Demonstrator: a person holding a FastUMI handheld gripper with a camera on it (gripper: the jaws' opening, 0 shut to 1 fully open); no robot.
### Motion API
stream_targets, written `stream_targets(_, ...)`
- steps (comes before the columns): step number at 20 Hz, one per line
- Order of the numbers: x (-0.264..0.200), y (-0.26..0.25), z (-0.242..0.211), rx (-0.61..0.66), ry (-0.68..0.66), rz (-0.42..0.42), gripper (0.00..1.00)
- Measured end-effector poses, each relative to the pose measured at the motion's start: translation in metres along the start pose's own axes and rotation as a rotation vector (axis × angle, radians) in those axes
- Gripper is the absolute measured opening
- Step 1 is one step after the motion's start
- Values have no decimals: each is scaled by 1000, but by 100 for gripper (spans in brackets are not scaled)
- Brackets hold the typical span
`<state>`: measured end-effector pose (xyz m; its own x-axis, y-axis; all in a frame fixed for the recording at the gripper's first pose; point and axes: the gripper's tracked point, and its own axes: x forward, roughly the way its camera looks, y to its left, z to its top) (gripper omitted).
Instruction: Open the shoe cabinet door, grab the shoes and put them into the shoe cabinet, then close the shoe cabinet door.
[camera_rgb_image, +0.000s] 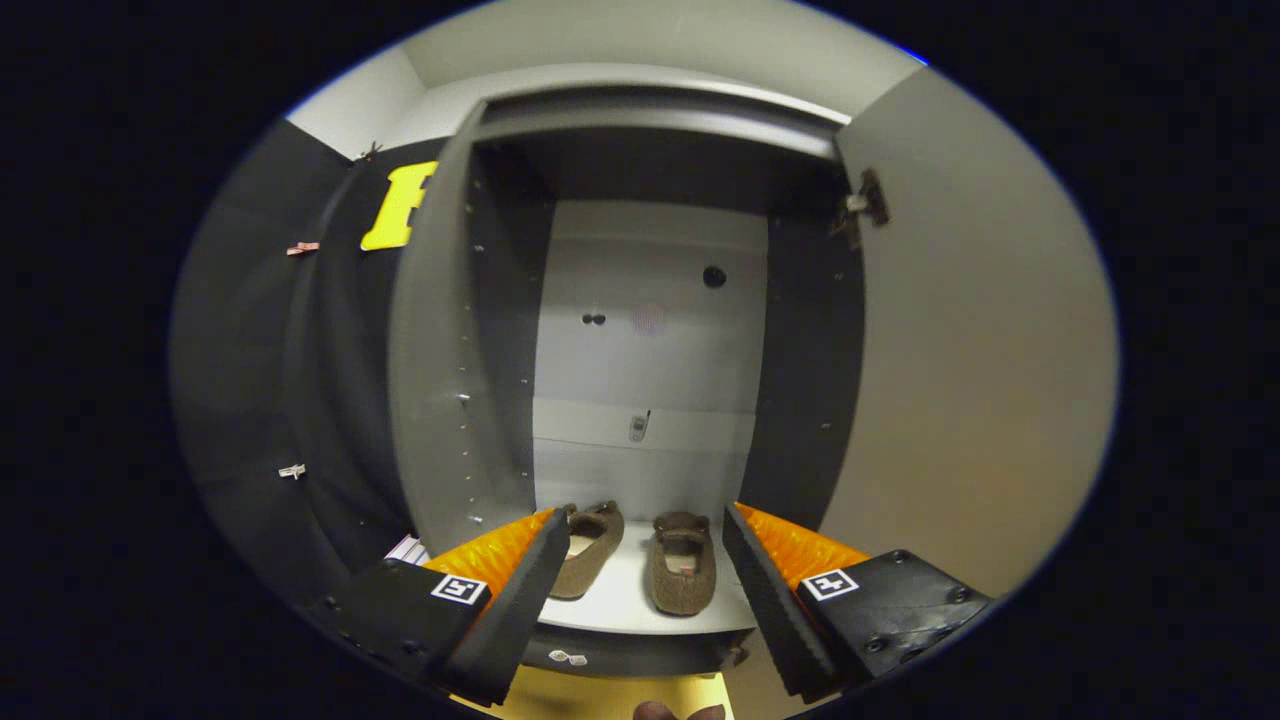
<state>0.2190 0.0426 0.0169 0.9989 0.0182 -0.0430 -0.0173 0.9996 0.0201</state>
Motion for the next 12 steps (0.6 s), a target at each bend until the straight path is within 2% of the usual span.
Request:
stream_targets(8,-134,17,22,77,-77,99,98)
stream_targets(12,-182,-18,37,67,-132,61,98)
